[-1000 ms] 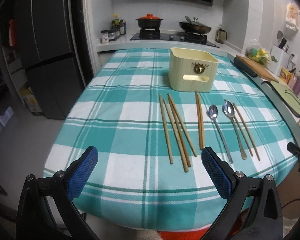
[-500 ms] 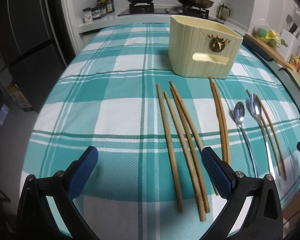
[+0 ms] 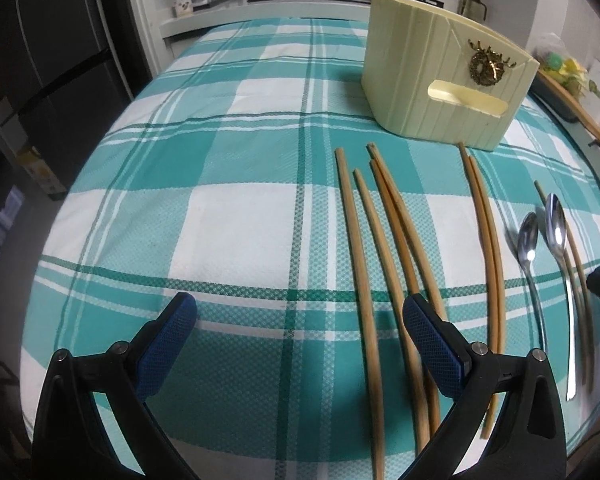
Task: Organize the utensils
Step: 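Grasp a wooden chopstick with the right tool while the left tool grasps another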
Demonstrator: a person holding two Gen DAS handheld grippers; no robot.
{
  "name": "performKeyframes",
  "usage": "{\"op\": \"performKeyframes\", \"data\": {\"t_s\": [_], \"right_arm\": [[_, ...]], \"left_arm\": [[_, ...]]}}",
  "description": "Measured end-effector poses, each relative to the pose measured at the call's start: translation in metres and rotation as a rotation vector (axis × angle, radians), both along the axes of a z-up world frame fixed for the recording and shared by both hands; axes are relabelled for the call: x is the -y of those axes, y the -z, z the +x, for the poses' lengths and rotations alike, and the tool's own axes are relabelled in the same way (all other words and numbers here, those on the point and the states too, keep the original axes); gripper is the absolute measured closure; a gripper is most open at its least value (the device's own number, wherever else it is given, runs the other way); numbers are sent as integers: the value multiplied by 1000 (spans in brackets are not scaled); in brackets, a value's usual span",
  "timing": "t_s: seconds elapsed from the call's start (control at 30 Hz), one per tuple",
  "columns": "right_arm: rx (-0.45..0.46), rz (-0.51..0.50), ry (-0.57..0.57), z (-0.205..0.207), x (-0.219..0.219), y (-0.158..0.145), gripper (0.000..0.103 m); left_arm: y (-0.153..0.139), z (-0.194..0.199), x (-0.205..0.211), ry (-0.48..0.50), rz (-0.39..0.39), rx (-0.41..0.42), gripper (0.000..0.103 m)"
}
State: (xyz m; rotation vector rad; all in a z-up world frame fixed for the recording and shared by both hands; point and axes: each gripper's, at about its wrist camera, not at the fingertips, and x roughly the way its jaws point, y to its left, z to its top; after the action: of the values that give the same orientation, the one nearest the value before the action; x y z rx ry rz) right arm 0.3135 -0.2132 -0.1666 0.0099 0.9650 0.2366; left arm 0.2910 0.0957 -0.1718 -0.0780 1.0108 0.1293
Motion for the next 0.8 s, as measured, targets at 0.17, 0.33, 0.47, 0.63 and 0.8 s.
{"op": "performKeyframes", "data": {"t_s": [0.17, 0.33, 0.47, 0.63, 0.8], "right_arm": [[-23, -46, -20, 4, -5, 15, 67], [-3, -104, -51, 0, -7, 16, 69], [-23, -131, -80, 4, -5, 15, 69], [-50, -156, -113, 10, -9, 14, 67], [-96, -154, -136, 23, -10, 13, 67]], "left_arm": [[11, 5, -1, -10, 24, -22, 0], [19, 6, -5, -1, 20, -38, 0], [21, 9, -9, 41, -1, -51, 0], [20, 14, -10, 93, -3, -86, 0], [18, 40, -9, 129, -4, -189, 3]]}}
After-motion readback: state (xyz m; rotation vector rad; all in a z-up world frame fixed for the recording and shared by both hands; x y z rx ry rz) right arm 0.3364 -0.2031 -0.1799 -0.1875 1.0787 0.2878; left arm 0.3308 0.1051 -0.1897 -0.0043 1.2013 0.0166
